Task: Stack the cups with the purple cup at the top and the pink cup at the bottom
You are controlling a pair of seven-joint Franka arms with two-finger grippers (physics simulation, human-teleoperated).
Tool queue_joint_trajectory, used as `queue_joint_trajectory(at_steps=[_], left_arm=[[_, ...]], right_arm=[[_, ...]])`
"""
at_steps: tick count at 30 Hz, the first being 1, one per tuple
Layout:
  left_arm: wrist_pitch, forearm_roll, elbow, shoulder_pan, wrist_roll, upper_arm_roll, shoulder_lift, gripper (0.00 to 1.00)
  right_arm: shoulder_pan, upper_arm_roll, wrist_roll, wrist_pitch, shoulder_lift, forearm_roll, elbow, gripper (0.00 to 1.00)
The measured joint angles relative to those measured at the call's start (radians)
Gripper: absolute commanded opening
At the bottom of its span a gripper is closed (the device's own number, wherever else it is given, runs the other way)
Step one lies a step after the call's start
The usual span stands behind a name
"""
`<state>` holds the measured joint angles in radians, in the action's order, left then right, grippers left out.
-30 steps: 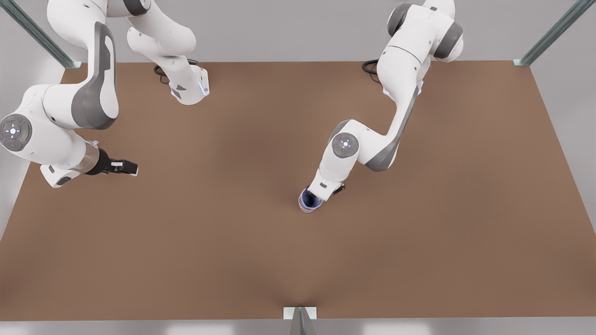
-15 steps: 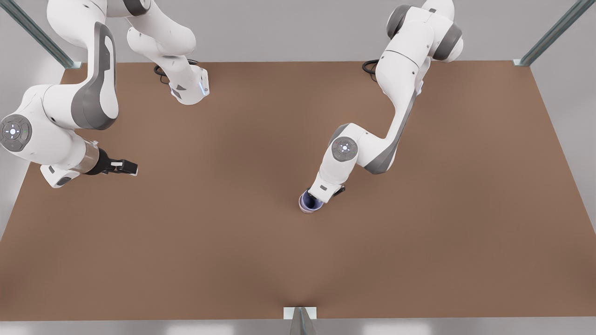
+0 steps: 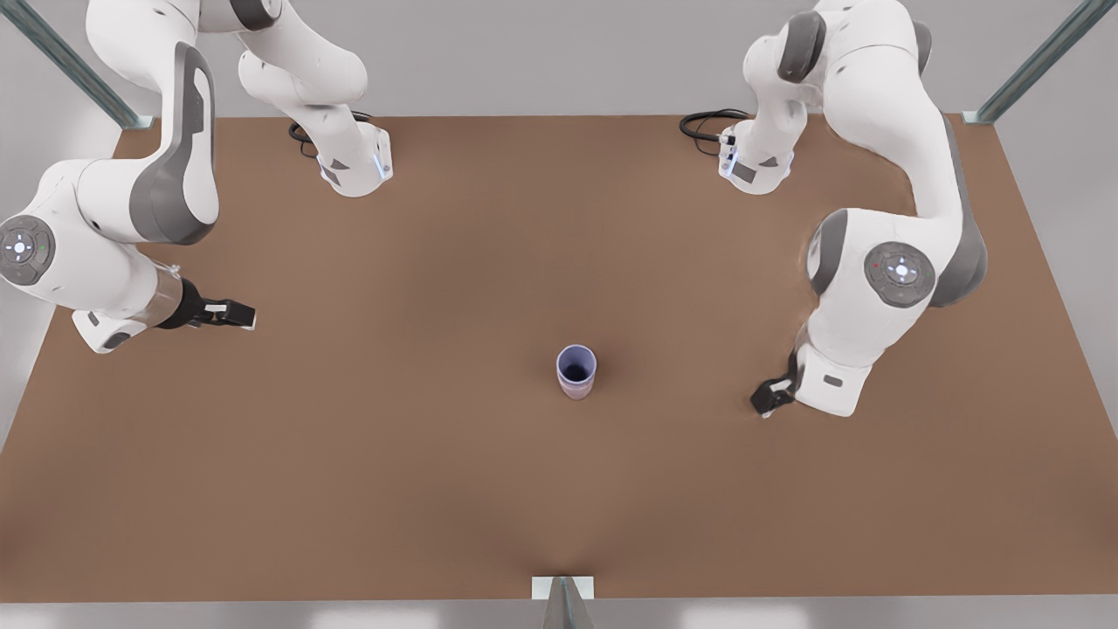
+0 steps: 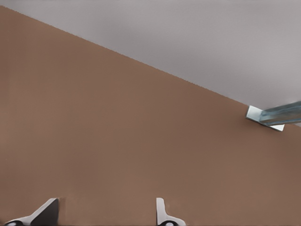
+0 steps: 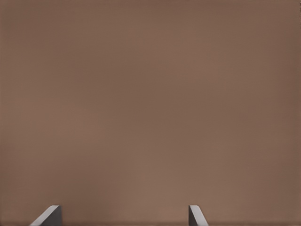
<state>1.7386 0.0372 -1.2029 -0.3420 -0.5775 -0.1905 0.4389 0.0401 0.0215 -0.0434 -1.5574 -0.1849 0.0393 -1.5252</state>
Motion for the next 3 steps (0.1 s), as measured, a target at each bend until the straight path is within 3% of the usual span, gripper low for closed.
queue_joint_trajectory(at_steps=[3], left_arm=[[-0.089,-0.023,-0.231,0.128,0.095,0.080,-0.195,1.00]], right_arm=[[0.000,0.000,0.002,0.000,0.000,0.000,0.000,1.00]])
